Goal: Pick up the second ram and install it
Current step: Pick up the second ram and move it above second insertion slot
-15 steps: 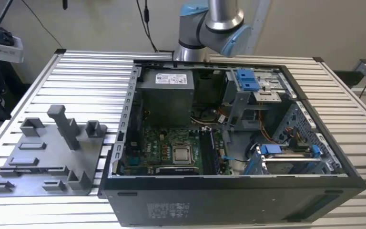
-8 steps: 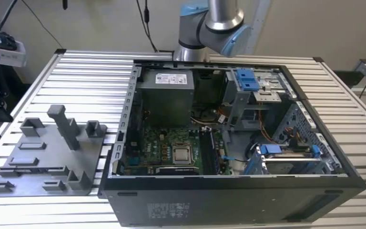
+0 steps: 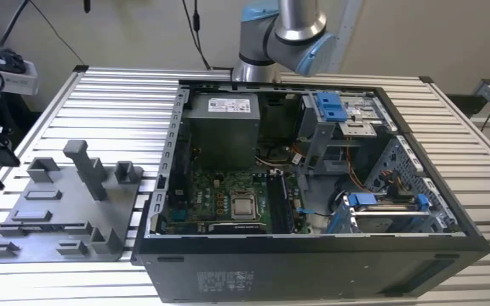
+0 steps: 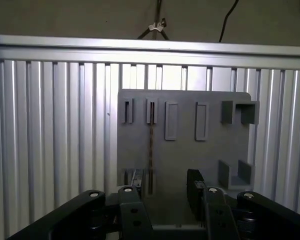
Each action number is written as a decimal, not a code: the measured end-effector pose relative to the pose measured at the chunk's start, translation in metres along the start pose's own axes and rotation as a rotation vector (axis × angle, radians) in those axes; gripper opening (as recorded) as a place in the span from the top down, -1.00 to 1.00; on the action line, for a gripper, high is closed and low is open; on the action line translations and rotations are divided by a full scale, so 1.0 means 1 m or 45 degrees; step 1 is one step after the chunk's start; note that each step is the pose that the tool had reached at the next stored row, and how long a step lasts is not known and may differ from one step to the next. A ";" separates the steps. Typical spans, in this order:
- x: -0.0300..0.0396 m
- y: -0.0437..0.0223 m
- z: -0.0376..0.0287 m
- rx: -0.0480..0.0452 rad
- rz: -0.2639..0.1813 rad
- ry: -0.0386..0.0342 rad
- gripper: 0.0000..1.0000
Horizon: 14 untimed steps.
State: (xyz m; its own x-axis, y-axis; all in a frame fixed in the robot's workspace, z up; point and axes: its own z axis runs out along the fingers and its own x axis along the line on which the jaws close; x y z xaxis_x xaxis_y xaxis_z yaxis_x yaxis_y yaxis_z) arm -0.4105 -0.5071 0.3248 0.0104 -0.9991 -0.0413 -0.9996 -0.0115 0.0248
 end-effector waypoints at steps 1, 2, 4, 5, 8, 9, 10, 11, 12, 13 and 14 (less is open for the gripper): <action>0.0000 0.0000 0.0011 0.000 -0.001 0.0000 0.04; -0.0001 0.0002 0.0022 0.000 -0.002 -0.0001 0.04; -0.0002 0.0005 0.0043 0.000 -0.003 0.0000 0.04; -0.0001 0.0006 0.0052 0.000 -0.004 0.0000 0.04; -0.0001 0.0009 0.0078 0.000 -0.006 0.0002 0.04; 0.0000 0.0009 0.0087 0.000 -0.007 0.0001 0.04; 0.0000 0.0009 0.0095 0.000 -0.007 0.0003 0.04; 0.0000 0.0009 0.0103 0.000 -0.008 0.0002 0.04; 0.0001 0.0009 0.0110 0.000 -0.008 0.0002 0.04; 0.0001 0.0009 0.0117 0.000 -0.009 0.0002 0.04; -0.0001 0.0009 0.0125 0.000 -0.009 0.0003 0.04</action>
State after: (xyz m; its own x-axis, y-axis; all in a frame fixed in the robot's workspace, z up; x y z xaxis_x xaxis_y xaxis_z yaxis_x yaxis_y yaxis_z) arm -0.4117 -0.5065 0.3124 0.0171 -0.9990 -0.0413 -0.9995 -0.0182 0.0245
